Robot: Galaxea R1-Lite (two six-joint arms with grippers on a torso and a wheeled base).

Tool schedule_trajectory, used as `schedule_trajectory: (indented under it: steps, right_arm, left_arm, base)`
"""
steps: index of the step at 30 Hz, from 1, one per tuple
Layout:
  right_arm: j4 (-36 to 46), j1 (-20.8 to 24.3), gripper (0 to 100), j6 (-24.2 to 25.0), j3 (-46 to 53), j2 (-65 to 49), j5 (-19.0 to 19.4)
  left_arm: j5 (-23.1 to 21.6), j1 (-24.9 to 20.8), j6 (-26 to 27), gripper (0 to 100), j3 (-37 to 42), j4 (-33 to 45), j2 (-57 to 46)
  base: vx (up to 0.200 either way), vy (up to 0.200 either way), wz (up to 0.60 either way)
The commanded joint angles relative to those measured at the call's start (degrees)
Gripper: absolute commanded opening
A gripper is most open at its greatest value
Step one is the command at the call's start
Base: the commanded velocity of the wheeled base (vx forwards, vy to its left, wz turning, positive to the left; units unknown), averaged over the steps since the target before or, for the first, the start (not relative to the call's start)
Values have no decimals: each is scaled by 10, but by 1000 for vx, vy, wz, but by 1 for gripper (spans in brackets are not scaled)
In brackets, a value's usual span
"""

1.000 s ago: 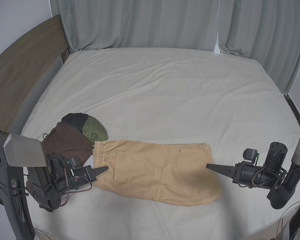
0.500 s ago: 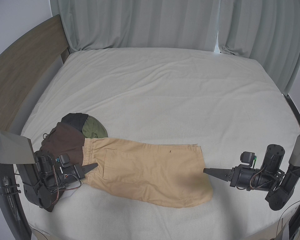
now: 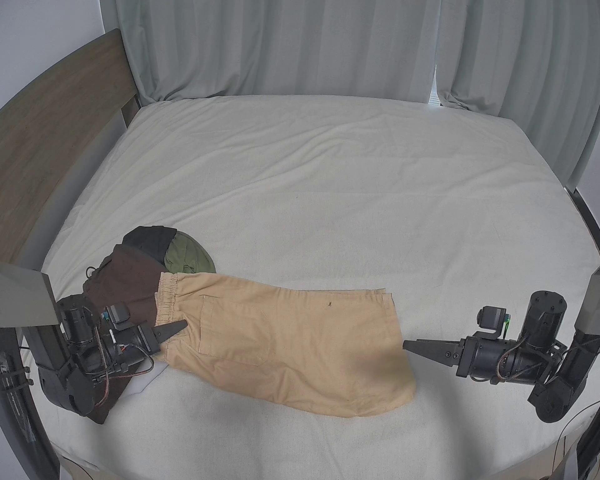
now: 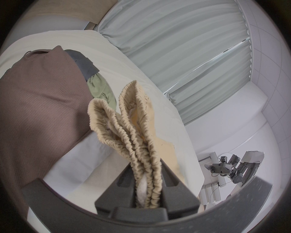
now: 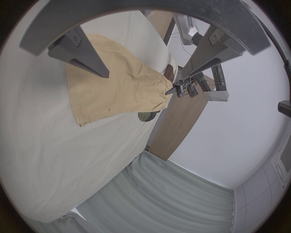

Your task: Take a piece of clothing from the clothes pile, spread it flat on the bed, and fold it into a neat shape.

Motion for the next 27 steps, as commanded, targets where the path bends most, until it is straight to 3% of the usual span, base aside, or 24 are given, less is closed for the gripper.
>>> schedule_trajectory:
  steps: [1,20,27]
  right_arm:
    - [0,3,100,-7,0,5,-5]
    - [-1,1,100,-7,-1,1,-5]
    - [-1,-1,100,-7,-2,1,-5]
  left_arm:
    - [2,-26,-3,0,-1,1,-23]
    - [62,-152,-4,0,-41,7,-36]
    - [65,-177,-6,0,-62,24,-35]
  base:
    - [0,0,0]
    - [0,0,0]
    - [0,0,0]
